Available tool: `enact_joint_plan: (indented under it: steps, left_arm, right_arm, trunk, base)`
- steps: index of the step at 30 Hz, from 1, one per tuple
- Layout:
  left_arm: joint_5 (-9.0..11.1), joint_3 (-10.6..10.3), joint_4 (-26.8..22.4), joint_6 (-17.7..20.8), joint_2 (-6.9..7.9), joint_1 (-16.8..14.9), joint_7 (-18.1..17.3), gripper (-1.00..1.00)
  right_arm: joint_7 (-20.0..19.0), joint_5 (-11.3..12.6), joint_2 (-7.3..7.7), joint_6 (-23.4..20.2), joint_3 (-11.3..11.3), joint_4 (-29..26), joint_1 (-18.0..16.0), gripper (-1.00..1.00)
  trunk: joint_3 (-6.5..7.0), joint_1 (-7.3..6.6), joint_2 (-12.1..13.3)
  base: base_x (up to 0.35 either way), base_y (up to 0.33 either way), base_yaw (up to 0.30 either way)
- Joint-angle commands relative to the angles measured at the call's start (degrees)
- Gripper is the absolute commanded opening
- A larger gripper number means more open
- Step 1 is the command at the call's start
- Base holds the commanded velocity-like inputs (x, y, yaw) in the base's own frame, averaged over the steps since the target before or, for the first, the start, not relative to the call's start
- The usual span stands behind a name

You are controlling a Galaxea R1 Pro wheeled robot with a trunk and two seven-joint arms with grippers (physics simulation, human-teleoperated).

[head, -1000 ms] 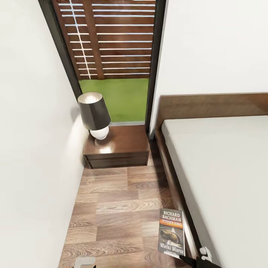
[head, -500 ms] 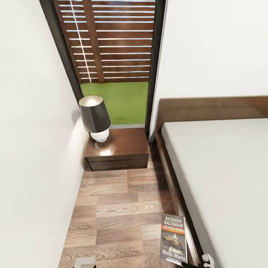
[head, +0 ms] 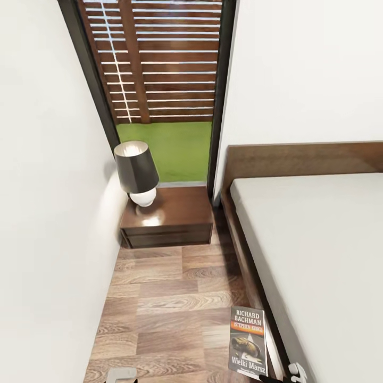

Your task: In the bedroom, move the book from the bed onto either nightstand, and place the two sandals side by side next to the bed.

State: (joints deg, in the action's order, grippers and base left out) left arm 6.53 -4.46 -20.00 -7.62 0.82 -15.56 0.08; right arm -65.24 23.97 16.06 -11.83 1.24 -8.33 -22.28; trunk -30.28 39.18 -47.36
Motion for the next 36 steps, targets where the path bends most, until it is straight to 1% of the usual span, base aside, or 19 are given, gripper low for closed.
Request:
enact_joint_plan:
  steps: [1,20,28,36]
  left_arm:
    - [0.59,-0.46,0.04,-0.21,0.06,-0.04,0.01,1.00]
    - [0.59,-0.46,0.10,-0.21,0.01,0.00,0.01,1.00]
    - [0.51,-0.46,0.13,-0.27,-0.79,0.08,0.01,1.00]
    - [0.50,-0.46,0.13,-0.27,-0.82,0.10,0.01,1.00]
  right_arm:
    - [-0.15,0.37,0.02,-0.60,0.15,-0.02,-0.03,-1.00]
    - [-0.15,0.37,0.02,-0.57,0.17,-0.04,-0.04,-1.00]
    - [-0.15,0.37,0.02,-0.56,0.17,-0.02,-0.04,-1.00]
    - [-0.15,0.37,0.02,-0.56,0.17,-0.02,-0.02,-1.00]
  trunk:
    - [0.05,0.01,-0.04]
    - [1.82,0.01,-0.04]
    - [2.57,0.01,-0.04]
    - [3.32,0.01,-0.04]
  base:
    - [0.000,0.000,0.000]
    - [0.000,0.000,0.000]
    - [0.000,0.000,0.000]
    - [0.000,0.000,0.000]
